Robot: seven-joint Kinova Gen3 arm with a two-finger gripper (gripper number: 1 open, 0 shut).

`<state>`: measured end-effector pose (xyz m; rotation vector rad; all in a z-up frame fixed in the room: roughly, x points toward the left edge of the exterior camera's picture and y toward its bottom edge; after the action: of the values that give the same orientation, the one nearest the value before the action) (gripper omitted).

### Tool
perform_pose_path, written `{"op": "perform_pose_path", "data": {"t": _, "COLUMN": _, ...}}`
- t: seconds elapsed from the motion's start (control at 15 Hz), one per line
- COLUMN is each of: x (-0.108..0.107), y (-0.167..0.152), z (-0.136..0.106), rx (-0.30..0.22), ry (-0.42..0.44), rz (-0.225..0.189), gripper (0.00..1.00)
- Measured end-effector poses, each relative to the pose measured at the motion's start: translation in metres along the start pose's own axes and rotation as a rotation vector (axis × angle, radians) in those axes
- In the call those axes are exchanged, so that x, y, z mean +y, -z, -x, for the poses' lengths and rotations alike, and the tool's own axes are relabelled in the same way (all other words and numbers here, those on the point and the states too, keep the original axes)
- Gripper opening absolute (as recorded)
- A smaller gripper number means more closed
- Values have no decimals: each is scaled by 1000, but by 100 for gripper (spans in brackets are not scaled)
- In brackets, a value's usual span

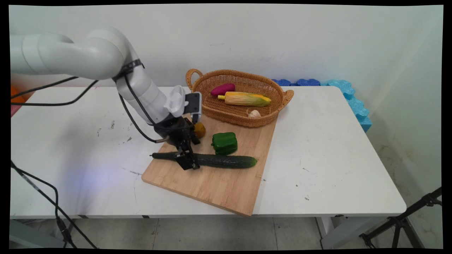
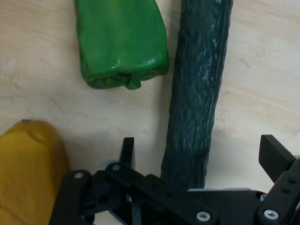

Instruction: Pick up the cucumber from the cutting board, then place the picked object in the vegetable basket

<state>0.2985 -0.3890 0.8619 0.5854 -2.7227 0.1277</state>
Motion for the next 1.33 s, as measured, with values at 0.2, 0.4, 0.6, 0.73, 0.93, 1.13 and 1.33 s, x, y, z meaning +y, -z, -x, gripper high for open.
{"op": "perform_pose_path", "data": {"t": 0.2, "x": 0, "y": -12, "z": -3, "rx": -7, "ry": -12, "rz": 0, "gripper": 100}}
{"op": "perform_pose_path", "data": {"t": 0.4, "x": 0, "y": -21, "z": -4, "rx": -10, "ry": -22, "rz": 1, "gripper": 0}}
{"op": "perform_pose_path", "data": {"t": 0.6, "x": 3, "y": -26, "z": -6, "rx": -7, "ry": -36, "rz": 10, "gripper": 0}}
{"op": "perform_pose_path", "data": {"t": 0.73, "x": 6, "y": -26, "z": -6, "rx": -3, "ry": -50, "rz": 20, "gripper": 0}}
{"op": "perform_pose_path", "data": {"t": 0.93, "x": 13, "y": -19, "z": -8, "rx": 13, "ry": -59, "rz": 34, "gripper": 0}}
{"op": "perform_pose_path", "data": {"t": 1.13, "x": 23, "y": 2, "z": -12, "rx": 38, "ry": -62, "rz": 51, "gripper": 0}}
{"op": "perform_pose_path", "data": {"t": 1.33, "x": 31, "y": 30, "z": -17, "rx": 51, "ry": -51, "rz": 57, "gripper": 0}}
